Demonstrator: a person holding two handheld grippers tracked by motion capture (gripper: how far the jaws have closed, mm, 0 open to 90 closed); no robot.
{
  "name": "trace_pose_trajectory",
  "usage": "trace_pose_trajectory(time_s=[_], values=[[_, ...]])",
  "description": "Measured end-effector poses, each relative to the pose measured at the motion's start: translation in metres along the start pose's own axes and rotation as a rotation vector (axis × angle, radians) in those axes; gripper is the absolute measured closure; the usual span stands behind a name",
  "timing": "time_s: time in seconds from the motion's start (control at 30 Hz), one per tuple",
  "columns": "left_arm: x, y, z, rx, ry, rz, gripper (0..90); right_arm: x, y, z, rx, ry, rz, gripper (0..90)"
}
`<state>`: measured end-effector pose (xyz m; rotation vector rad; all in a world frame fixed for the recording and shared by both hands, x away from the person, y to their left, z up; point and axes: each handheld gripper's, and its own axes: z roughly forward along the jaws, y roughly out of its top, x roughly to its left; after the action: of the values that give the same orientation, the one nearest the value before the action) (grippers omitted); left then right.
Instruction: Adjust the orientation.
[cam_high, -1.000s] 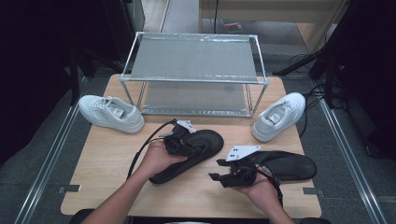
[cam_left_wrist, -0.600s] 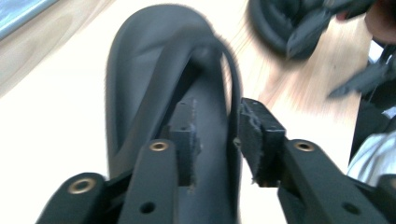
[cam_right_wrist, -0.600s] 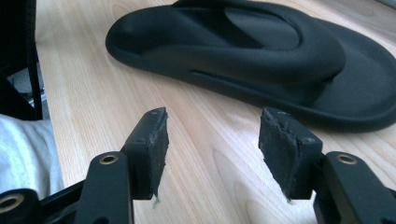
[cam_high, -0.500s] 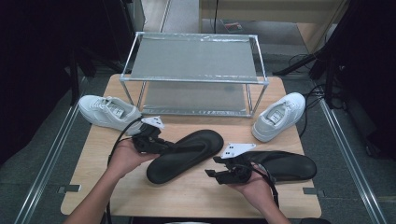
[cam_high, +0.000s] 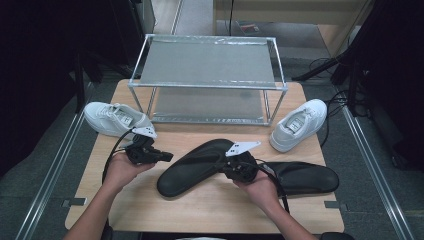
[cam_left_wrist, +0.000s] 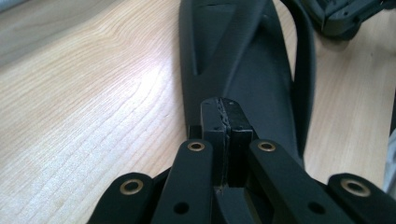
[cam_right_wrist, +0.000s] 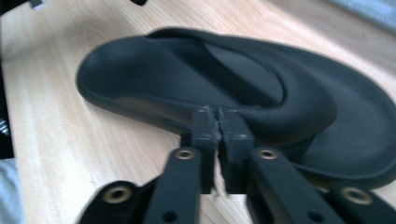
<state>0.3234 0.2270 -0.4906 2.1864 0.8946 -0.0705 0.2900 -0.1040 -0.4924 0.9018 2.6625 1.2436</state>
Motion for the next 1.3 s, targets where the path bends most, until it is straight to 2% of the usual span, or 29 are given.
trace_pose_trajectory(time_s=[0.1,0.17,0.2,0.27,0.43,0.53,0.67,0.87,1.07,1.2,1.3], values=[[0.003,0.0,0.01,0.02,0.023,-0.002,90.0,0.0,-0.006,0.006,0.011,0.0,0.036,90.0],[0.003,0.001,0.016,0.033,0.036,0.007,90.0,0.001,-0.008,0.01,0.024,0.003,0.025,90.0],[0.003,0.001,0.018,0.037,0.055,0.016,89.3,0.003,-0.008,0.011,0.031,-0.002,0.017,90.0],[0.005,0.001,0.023,0.047,0.063,0.012,89.3,0.003,-0.008,0.013,0.025,-0.009,-0.002,90.0],[0.005,0.002,0.032,0.062,0.074,0.015,89.7,0.0,-0.007,0.015,0.022,0.002,0.008,90.0],[0.007,0.001,0.033,0.058,0.063,0.0,90.0,0.0,-0.007,0.015,0.026,0.004,0.012,90.0],[0.004,0.0,0.032,0.05,0.074,-0.002,90.0,-0.001,-0.006,0.016,0.023,0.009,0.015,90.0],[0.004,-0.003,0.031,0.056,0.064,-0.02,90.0,-0.002,-0.005,0.017,0.026,0.017,0.014,90.0],[-0.001,-0.012,0.025,0.06,0.074,-0.024,90.0,-0.002,-0.001,0.021,0.023,0.023,0.012,90.0],[-0.002,-0.018,0.02,0.062,0.063,-0.053,90.0,-0.003,0.003,0.025,0.027,0.024,0.007,90.0],[-0.005,-0.021,0.018,0.07,0.068,-0.053,90.0,-0.004,0.006,0.028,0.027,0.028,0.003,90.0]])
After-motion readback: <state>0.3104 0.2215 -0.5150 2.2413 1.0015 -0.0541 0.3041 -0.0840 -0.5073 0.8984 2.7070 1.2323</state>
